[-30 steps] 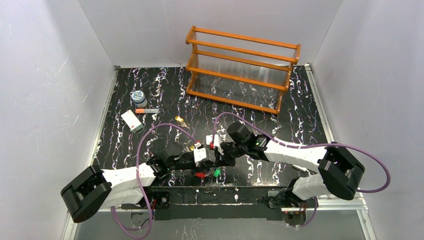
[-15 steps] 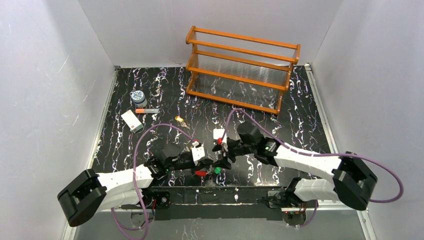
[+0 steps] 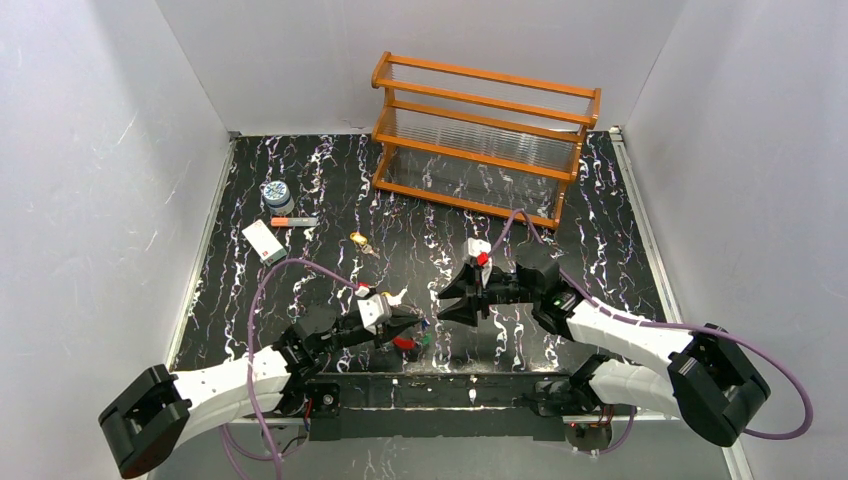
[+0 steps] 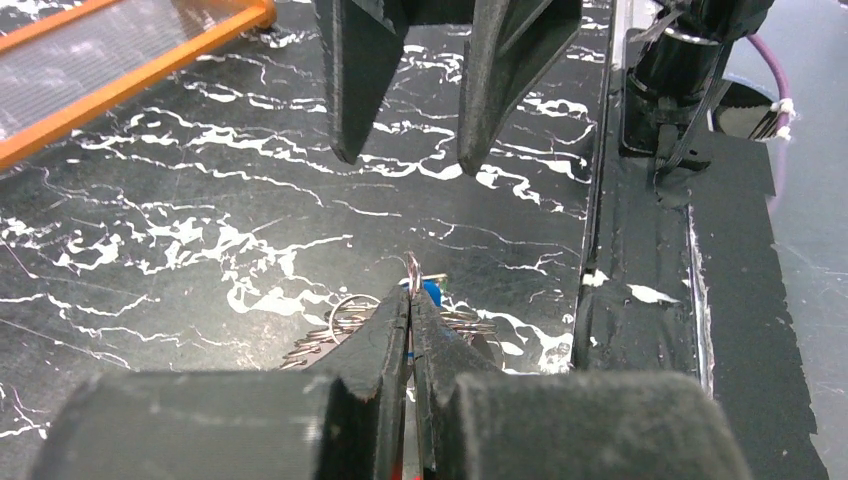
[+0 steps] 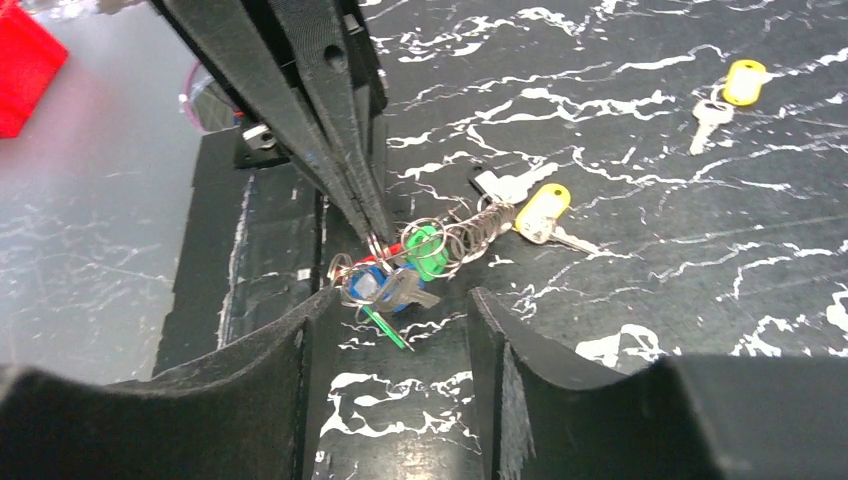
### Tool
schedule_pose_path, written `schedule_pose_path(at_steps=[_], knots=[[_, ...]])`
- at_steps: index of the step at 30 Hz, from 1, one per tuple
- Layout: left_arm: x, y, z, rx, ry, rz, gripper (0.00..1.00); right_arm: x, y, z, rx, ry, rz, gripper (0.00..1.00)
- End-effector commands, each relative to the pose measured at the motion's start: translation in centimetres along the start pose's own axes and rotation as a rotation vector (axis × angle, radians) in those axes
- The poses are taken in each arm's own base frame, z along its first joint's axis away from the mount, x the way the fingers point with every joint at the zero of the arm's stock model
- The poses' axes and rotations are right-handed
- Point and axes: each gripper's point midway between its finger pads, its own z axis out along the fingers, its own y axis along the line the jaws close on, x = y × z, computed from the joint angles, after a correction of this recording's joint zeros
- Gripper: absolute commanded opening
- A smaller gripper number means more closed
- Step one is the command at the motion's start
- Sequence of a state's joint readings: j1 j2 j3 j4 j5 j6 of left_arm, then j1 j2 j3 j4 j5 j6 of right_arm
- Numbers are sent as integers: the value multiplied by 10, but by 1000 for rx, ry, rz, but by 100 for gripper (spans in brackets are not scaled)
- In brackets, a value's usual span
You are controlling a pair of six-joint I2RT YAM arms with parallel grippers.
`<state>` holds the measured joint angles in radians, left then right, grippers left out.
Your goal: Put the keys on the keyring
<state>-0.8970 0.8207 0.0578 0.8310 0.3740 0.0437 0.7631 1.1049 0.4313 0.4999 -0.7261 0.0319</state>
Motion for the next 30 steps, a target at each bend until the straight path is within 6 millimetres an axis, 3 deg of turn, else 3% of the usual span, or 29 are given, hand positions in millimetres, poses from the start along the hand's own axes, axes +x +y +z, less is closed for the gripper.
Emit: schedule_pose_path(at_steps=[1, 10, 20, 30], knots=[[-26, -1, -1, -2, -105, 21, 0, -18, 16, 1, -108, -64, -56, 55], [-23, -5, 1, 24, -94, 9, 0, -16, 21, 16, -241, -44, -24, 39], [-24, -7, 1, 36, -93, 6, 0, -17, 17, 21, -255, -55, -24, 38], [-25, -7, 3, 38, -90, 7, 0, -2, 19, 25, -310, -27, 9, 36]])
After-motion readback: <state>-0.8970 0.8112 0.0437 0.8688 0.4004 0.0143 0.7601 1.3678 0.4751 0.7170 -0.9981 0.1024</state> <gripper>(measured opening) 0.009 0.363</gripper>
